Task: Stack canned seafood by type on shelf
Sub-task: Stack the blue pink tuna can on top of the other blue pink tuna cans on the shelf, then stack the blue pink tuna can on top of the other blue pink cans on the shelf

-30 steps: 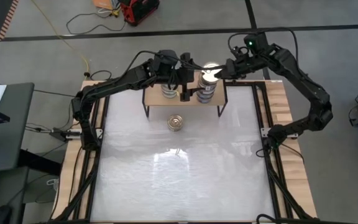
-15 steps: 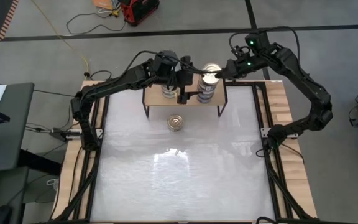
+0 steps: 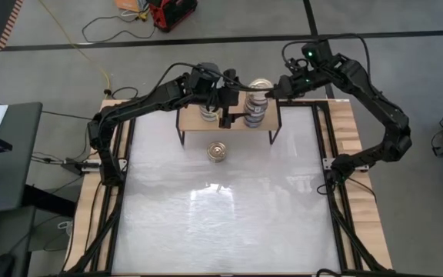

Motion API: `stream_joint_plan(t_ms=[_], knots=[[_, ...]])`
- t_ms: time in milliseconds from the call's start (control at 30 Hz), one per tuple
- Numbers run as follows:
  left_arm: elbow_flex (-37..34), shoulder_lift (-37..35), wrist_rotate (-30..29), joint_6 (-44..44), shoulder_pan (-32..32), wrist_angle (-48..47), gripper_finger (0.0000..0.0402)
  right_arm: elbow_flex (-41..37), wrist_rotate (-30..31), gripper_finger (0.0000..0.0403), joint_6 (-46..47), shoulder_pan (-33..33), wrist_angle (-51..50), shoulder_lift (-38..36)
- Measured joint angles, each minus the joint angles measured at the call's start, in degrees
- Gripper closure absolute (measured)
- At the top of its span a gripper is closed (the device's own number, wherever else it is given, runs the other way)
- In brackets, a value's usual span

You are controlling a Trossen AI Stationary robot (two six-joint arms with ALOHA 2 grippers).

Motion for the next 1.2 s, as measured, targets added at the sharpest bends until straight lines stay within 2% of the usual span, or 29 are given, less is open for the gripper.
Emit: stream_joint_plan(t_ms=[800, 967, 1067, 1200], knots=[[0.00, -1.30, 0.37, -0.23, -0.54, -0.40, 0.0055, 0.02, 0.23, 0.0088, 0.15, 0.46, -1.50, -0.02], [-0.03, -3.76, 0.02, 0.19, -1.36, -2.88, 0.0055, 0.02, 0.80, 0.0088, -1.82, -0.07, -1.46, -2.51], [0.07, -4.89, -3.52, 2.80, -3.20, -7.71, 0.0055, 0.04, 3.34, 0.0088, -5.40, 0.17, -2.04, -5.31], [-0.08, -4.46, -9.03, 5.73, -6.82, -15.91, 0.0055, -0.15, 11.94, 0.0088, -11.33, 3.29, -3.04, -9.12]])
